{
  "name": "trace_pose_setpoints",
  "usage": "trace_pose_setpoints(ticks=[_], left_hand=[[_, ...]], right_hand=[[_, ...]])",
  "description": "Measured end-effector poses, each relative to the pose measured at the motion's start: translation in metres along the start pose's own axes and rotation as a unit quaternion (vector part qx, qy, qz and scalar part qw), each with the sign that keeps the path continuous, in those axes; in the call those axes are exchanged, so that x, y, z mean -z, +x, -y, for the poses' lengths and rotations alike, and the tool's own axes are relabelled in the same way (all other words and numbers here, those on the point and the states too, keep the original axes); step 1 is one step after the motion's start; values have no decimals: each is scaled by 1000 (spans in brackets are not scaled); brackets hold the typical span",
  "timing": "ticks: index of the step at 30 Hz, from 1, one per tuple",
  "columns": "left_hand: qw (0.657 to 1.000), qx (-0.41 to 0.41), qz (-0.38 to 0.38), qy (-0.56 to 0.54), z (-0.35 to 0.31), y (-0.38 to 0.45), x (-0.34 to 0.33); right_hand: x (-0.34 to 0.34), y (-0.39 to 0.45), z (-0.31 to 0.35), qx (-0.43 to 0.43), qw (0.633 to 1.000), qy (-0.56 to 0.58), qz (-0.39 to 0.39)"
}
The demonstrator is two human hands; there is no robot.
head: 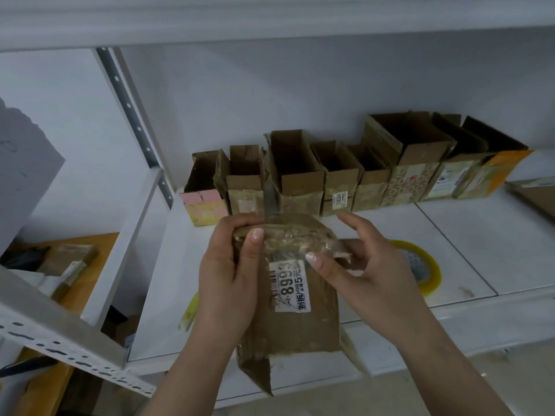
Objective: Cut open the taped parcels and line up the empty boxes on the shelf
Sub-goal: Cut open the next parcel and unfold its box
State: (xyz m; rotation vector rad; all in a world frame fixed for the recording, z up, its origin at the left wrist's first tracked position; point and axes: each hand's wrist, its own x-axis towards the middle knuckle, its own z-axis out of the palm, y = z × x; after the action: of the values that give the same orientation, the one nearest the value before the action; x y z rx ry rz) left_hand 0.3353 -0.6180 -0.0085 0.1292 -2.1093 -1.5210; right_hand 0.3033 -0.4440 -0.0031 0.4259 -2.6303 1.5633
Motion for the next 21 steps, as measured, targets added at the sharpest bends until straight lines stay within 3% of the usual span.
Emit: trace_pose_setpoints(ticks=[4,11,12,14,17,19,21], left_hand=[[999,7,-52,-15,-3,0,-4],[997,20,-69,-15,-4,1,-6],[997,24,-68,-17,-4,0,-4],[997,28,-61,-25,-6,-1,-3],[998,16,-51,-36,-10,-3,-5],[998,4,-48,-44,-12,-6,-8],[998,-4,-46,-48,-13,-9,-11]], right_hand=[[-9,-9,2,109,994,-31,-4],[-14,-16,0,114,985,93,92],[-9,-14,1,104,982,135,84],[-1,-7,-5,89,976,197,-4],[-3,5,-11,92,984,120,-90],[-9,8,-13,112,987,-6,-111],[-13,9,-13,163,963,-138,-161]])
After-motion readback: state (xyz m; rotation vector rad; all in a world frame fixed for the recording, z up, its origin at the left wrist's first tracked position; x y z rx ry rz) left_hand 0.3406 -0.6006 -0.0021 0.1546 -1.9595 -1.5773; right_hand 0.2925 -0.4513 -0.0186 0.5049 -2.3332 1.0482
